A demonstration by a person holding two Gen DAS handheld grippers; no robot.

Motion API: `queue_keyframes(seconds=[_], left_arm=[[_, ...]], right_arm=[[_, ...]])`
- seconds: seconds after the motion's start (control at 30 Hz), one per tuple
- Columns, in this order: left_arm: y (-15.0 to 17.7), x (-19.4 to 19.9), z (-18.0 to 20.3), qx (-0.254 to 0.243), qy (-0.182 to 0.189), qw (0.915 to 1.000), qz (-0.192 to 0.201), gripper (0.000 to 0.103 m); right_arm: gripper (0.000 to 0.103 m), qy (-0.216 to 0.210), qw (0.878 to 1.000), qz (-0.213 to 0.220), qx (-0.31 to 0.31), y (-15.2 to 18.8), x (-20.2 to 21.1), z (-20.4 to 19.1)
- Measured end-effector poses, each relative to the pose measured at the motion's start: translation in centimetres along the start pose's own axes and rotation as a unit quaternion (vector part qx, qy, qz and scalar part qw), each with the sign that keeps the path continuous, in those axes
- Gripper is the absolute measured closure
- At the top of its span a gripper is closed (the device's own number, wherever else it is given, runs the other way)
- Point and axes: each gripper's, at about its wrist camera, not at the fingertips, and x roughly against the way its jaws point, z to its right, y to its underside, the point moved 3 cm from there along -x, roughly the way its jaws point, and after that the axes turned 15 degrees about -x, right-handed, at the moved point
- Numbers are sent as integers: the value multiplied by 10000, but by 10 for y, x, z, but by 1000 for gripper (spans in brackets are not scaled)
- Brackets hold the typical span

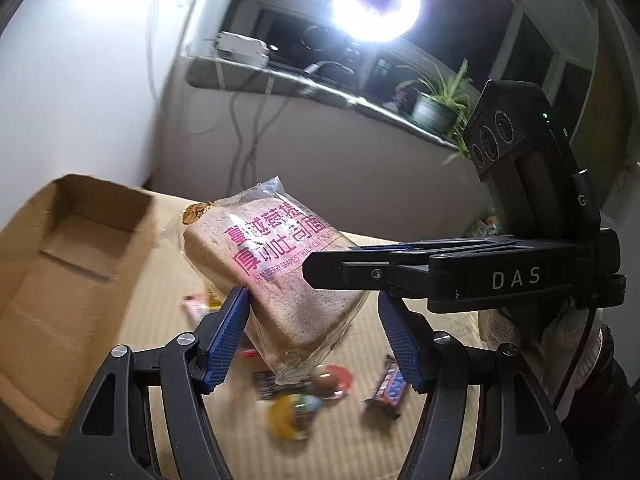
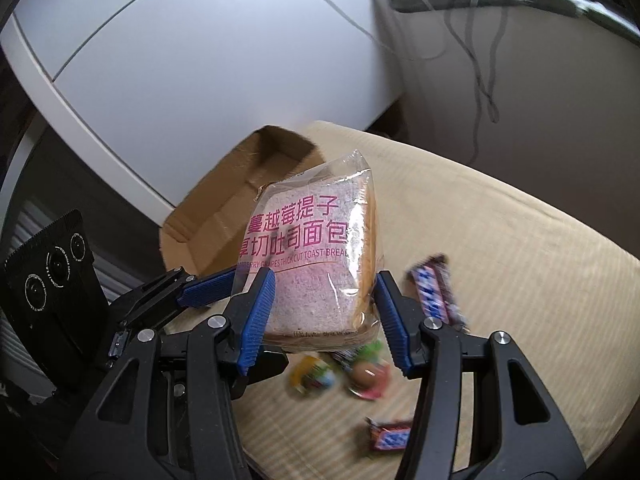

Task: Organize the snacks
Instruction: 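Carry the bread loaf with the right tool into the cardboard box and release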

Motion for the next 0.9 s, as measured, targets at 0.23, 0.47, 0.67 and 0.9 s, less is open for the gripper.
queue_keyframes(seconds=[0.23, 0.47, 0.67, 0.9], left_arm=[[12, 28, -39, 180, -387, 9991, 76, 38], [29, 55, -72, 426, -804, 9958, 111, 38], [40, 66, -92, 642, -1098, 9919, 80, 38], [52, 69, -111, 782, -1335, 9879, -35, 38]], right_arm=[[49, -221, 9990, -195, 339, -5, -33, -50], [49, -435, 9962, -483, 579, -7, -69, -92], [49, -573, 9930, -702, 754, -6, -99, -121], [49, -567, 9905, -882, 891, -4, -125, -140]])
